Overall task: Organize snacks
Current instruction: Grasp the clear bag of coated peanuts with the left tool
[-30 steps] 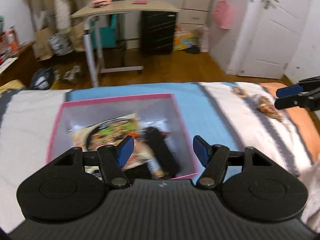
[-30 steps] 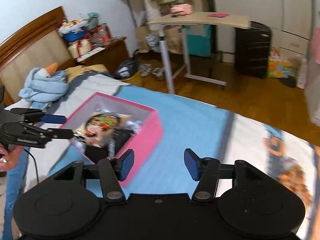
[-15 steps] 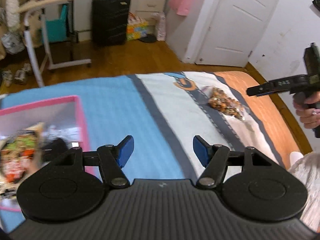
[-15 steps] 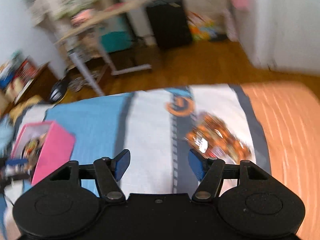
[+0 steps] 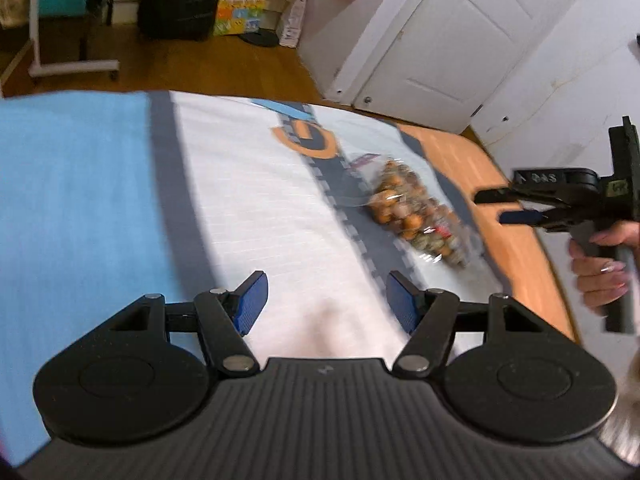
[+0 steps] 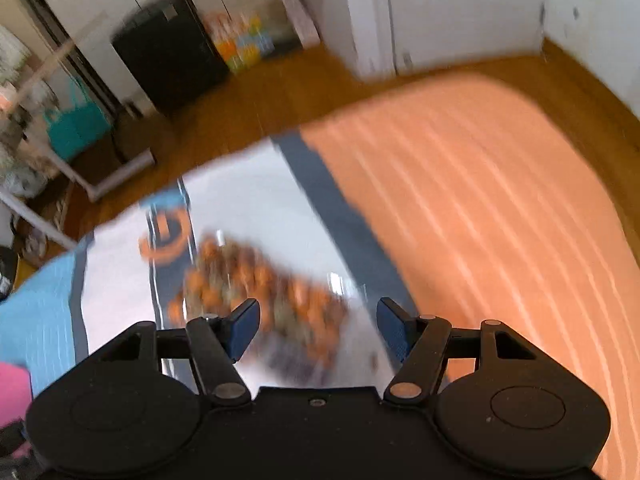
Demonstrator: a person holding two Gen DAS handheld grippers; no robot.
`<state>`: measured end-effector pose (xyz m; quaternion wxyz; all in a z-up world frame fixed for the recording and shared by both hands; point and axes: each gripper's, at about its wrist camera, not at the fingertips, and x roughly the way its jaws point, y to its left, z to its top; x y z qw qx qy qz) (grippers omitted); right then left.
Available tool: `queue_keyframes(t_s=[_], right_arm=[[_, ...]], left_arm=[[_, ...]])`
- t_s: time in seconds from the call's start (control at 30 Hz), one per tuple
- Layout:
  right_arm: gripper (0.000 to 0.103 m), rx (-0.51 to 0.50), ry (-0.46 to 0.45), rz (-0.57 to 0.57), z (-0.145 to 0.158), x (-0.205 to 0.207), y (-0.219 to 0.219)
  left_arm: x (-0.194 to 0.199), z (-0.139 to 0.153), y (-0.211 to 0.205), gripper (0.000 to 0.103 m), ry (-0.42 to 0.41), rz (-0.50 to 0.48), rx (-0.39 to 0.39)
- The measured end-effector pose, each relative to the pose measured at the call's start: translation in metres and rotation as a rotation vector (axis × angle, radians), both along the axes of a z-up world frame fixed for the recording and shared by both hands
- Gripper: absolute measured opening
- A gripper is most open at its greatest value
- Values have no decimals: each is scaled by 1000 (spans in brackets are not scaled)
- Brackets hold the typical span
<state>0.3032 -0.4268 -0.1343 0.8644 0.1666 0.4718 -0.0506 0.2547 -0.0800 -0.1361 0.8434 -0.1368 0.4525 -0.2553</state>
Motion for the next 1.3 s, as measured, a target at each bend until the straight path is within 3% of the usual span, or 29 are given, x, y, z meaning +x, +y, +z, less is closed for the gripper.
queue_keyframes(t_s=[0.23,0.37,0.5,0.73,0.87,1.03,1.3], right_arm=[[70,7,-97,150,-33,20,-5],[71,128,-61,114,-53,27,-23],[83,221,-76,127,-57,31,-30],[86,342,-73,209,-63,30,-29],[86,364,-51,303,-59,28,-16],[87,328,-3,469,-48,20,4],[89,-85,72,762,-37,-8,69]], left_arm=[[23,-22,-58,63,68,53,-169],[42,-38,-76,63,139,107,-221],[53,-50,-81,63,199,135,-309],[62,-61,-86,60,234,213,-311],[66,-65,-79,49,257,233,-321],[68,-64,-71,46,247,251,-309],[69,-71,-76,44,289,226,-319]])
